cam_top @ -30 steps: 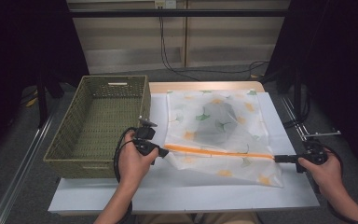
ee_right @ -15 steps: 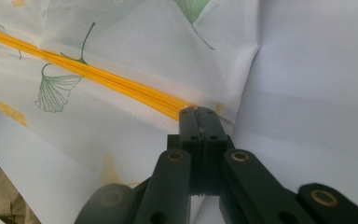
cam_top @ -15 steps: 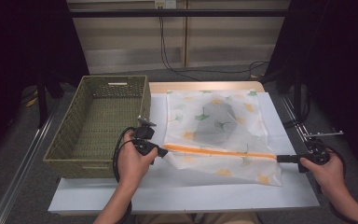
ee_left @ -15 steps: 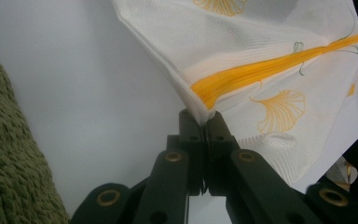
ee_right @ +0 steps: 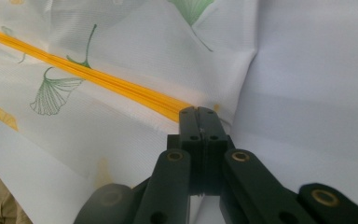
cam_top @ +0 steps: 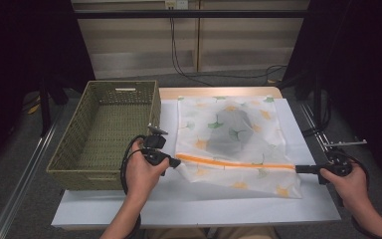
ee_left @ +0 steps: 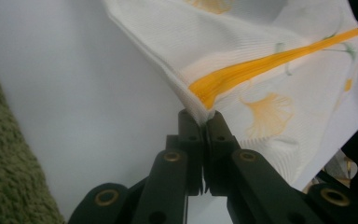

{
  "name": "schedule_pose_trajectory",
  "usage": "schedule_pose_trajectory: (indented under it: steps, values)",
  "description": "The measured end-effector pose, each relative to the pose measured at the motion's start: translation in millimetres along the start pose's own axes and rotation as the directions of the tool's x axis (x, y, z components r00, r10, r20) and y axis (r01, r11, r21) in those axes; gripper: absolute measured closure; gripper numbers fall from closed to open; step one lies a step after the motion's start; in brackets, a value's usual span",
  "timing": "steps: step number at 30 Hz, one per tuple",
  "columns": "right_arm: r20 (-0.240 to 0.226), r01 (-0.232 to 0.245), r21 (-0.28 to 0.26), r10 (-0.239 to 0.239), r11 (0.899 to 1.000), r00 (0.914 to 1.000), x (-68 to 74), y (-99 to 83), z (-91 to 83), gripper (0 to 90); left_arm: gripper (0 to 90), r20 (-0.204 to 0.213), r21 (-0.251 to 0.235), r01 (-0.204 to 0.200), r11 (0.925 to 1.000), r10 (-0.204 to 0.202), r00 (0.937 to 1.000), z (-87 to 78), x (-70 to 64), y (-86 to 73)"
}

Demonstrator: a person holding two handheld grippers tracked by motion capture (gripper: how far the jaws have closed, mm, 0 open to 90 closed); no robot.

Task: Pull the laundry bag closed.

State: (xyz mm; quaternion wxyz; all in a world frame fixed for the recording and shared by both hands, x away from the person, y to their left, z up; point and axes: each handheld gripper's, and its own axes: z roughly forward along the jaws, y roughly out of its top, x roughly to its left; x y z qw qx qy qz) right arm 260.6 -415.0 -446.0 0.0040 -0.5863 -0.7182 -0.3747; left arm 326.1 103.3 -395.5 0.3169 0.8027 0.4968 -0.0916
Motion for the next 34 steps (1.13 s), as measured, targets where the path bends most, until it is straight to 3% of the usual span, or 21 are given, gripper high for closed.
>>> schedule_pose_trajectory:
  steps: [7,13,16,17,21,24,27,34]
  values:
    - [0.031,0.032,-0.002,-0.032,0.999,0.9990,8.0,1.9,0.2,90.0,63.9,0.023,-0.039,-0.019,0.9991,0.019,0.9995,-13.8,-1.4,1.7]
    - [0.043,0.045,0.001,-0.045,0.999,0.9980,11.6,0.6,2.0,90.0,51.0,0.012,-0.043,-0.033,0.9986,0.033,0.9994,-12.6,-4.3,2.3]
    - [0.052,0.059,-0.002,-0.058,0.998,0.9969,13.3,1.1,1.6,89.9,39.1,0.002,-0.065,-0.057,0.9963,0.057,0.9984,-9.3,-6.5,3.3]
    - [0.056,0.058,-0.011,-0.057,0.998,0.9968,13.7,1.4,1.3,87.6,36.5,0.003,-0.068,-0.076,0.9948,0.076,0.9971,-8.1,-6.7,3.5]
    - [0.059,0.067,-0.039,-0.065,0.997,0.9962,15.8,3.7,-1.2,74.2,26.6,0.001,-0.080,-0.090,0.9927,0.091,0.9959,-4.7,-9.6,4.6]
    - [0.082,0.112,-0.051,-0.108,0.992,0.9908,19.3,5.7,-1.4,62.2,19.7,-0.003,-0.094,-0.107,0.9898,0.107,0.9942,-1.9,-10.6,5.1]
    - [0.090,0.132,-0.075,-0.125,0.988,0.9880,23.3,7.3,1.9,42.1,15.8,-0.010,-0.102,-0.128,0.9866,0.128,0.9918,-1.0,-9.6,5.6]
    - [0.081,0.158,-0.096,-0.151,0.983,0.9853,29.0,8.7,7.3,30.2,11.7,-0.005,-0.101,-0.145,0.9843,0.145,0.9894,2.4,-9.5,6.3]
